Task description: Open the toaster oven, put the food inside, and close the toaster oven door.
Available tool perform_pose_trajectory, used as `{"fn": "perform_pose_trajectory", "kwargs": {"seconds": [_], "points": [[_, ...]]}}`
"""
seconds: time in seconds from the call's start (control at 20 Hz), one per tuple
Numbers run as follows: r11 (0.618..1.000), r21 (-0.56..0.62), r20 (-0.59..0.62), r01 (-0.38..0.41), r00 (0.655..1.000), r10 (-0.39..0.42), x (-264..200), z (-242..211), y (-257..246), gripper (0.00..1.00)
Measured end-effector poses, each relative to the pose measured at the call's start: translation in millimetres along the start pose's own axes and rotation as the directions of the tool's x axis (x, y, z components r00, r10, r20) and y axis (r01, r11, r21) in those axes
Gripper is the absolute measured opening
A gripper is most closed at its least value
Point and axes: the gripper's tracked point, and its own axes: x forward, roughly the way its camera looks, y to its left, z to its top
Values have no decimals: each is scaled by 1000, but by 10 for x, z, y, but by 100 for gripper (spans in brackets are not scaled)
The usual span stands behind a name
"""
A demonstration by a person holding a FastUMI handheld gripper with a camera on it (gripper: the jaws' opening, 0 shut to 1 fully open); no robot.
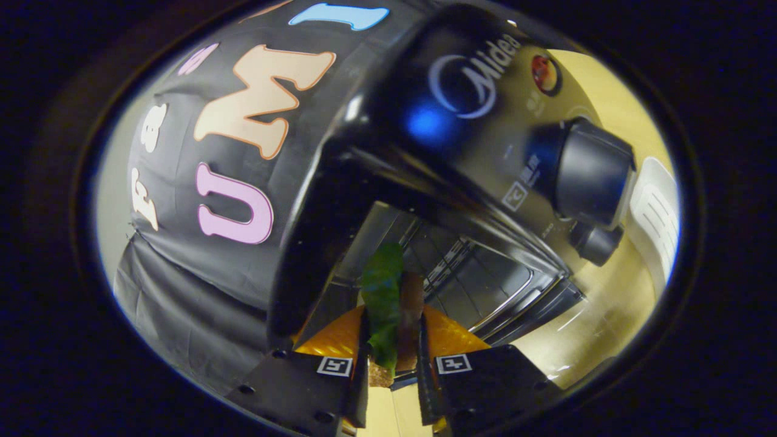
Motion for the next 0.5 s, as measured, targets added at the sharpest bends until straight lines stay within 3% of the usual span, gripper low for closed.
{"fn": "perform_pose_trajectory", "kwargs": {"seconds": [0.25,0.5], "points": [[982,-158,78,104,993,-92,-79,130,-180,70],[955,-255,122,150,985,-122,-263,264,-241,82]]}}
